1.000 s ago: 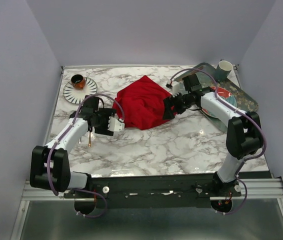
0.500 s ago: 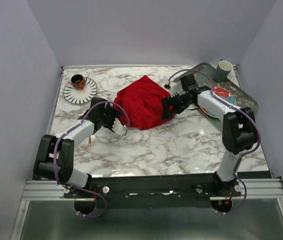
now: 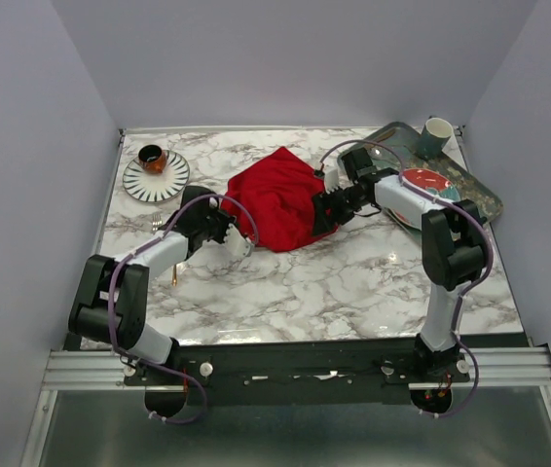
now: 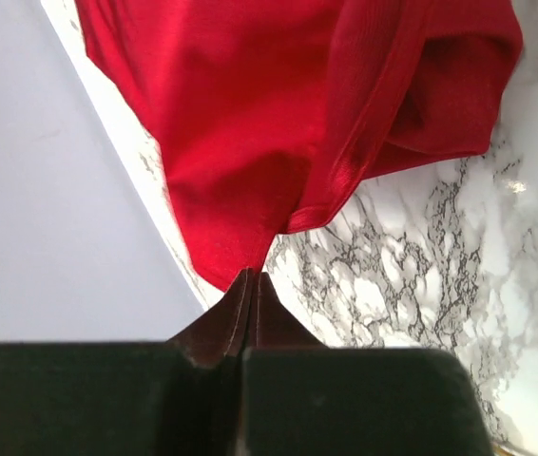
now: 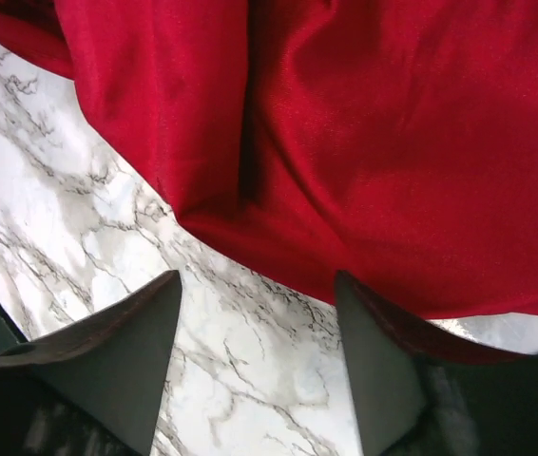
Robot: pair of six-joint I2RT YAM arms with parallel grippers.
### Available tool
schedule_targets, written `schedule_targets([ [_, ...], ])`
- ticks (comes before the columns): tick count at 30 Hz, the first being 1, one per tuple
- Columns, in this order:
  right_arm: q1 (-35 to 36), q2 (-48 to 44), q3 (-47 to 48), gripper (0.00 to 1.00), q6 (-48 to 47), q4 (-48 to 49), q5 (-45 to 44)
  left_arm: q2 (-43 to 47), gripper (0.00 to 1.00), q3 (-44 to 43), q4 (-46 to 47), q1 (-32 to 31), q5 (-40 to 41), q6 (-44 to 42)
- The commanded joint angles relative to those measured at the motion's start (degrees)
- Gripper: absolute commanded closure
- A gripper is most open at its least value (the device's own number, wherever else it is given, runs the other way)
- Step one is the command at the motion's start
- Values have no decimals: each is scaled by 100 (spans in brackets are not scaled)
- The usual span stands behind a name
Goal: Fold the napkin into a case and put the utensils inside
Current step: Flatten out the crumpled napkin at the center of the board.
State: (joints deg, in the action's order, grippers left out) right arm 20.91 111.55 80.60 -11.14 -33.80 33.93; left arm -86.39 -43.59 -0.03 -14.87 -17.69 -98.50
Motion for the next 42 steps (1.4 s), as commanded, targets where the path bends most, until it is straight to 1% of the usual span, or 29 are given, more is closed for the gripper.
schedule_targets([
  [1, 45, -19, 185, 44, 33, -83, -45, 622, 100, -333, -707, -121, -76, 524],
  [2, 45, -54, 158, 68, 24, -74, -36, 702, 100, -421, -1065, -130, -94, 812],
  [4, 54, -264, 44, 99, 24, -74, -88, 877, 100, -711, -1462, -156, -138, 1147],
  [5, 45, -361, -8, 99, 41, -74, -158, 939, 100, -799, -1873, -156, -173, 1297],
  [9, 45, -976, -518, 99, -11, -39, -185, 1466, 100, -923, -2518, -244, -392, 1937],
  [13, 45, -1863, -1228, 99, -11, -74, -106, 2325, 100, -976, -3309, -621, -586, 2456],
  [14, 45, -2204, -1318, 99, -29, -135, -45, 2502, 100, -1010, -3597, -866, -630, 2650],
  [16, 45, -2487, -1459, 99, -38, -267, 51, 2993, 100, -1229, -3950, -1156, -787, 3010],
  [17, 45, -2741, -1503, 99, -38, -433, 87, 3144, 100, -1344, -4317, -1506, -945, 3343],
  [18, 45, -2848, -1512, 98, -20, -495, 96, 3285, 100, -1536, -4443, -1745, -990, 3511],
  [19, 45, -2962, -1521, 94, -11, -557, 61, 3547, 100, -1616, -4470, -1982, -964, 3783],
  [20, 36, -3059, -1486, 88, 6, -670, -17, 3628, 100, -1722, -4436, -2184, -842, 4316],
  [21, 45, -3225, -1459, 84, -3, -715, -44, 3655, 100, -2036, -4392, -2587, -771, 4652],
  [23, 36, -3349, -1389, 66, 50, -820, -263, 3419, 100, -2494, -4400, -2810, -648, 5189],
  [24, 36, -3446, -1345, 60, 50, -838, -317, 3288, 100, -2957, -4426, -2828, -613, 5644],
  [25, 36, -3464, -1328, 51, 59, -856, -395, 3017, 100, -3136, -4461, -2828, -543, 5753],
  [26, 36, -3490, -1319, 45, 50, -874, -501, 2892, 100, -3242, -4566, -2828, -446, 5763],
  [27, 36, -3491, -1292, 38, 24, -882, -528, 2778, 100, -3287, -4637, -2828, -45, 5606],
  [28, 45, -3447, -1275, 34, 15, -900, -563, 2559, 97, -3252, -4707, -2828, 228, 5483],
  [30, 45, -3368, -1196, 27, 6, -1049, -581, 2399, 79, -3025, -4839, -2758, 800, 5176],
  [31, 36, -3281, -1108, 24, -11, -1119, -572, 2390, 49, -2562, -4787, -2610, 881, 4661],
  [32, 36, -3245, -1090, 21, -11, -1198, -528, 2433, 41, -2279, -4456, -2208, 882, 4525],
  [33, 36, -3227, -1073, 12, -11, -1208, -519, 2486, 34, -2007, -4183, -1969, 847, 4419],
  [34, 36, -3227, -1072, 9, 6, -1216, -511, 2478, 27, -1551, -3954, -1767, 786, 4235],
  [35, 36, -3218, -1064, 8, -20, -1208, -545, 2426, 26, -1373, -3569, -1382, 768, 4155],
  [36, 36, -3209, -1055, 5, -20, -1216, -589, 2364, 24, -1232, -3382, -1213, 741, 4111],
  [37, 28, -3201, -1055, 5, -11, -1208, -616, 2207, 22, -1004, -3180, -1037, 706, 4084],
  [40, 36, -3095, -1011, 4, -38, -1208, -660, 1855, 21, -643, -2363, -597, 627, 3979],
  [42, 36, -2982, -976, 4, -64, -1225, -590, 1705, 20, -493, -1678, -325, 399, 3961],
])
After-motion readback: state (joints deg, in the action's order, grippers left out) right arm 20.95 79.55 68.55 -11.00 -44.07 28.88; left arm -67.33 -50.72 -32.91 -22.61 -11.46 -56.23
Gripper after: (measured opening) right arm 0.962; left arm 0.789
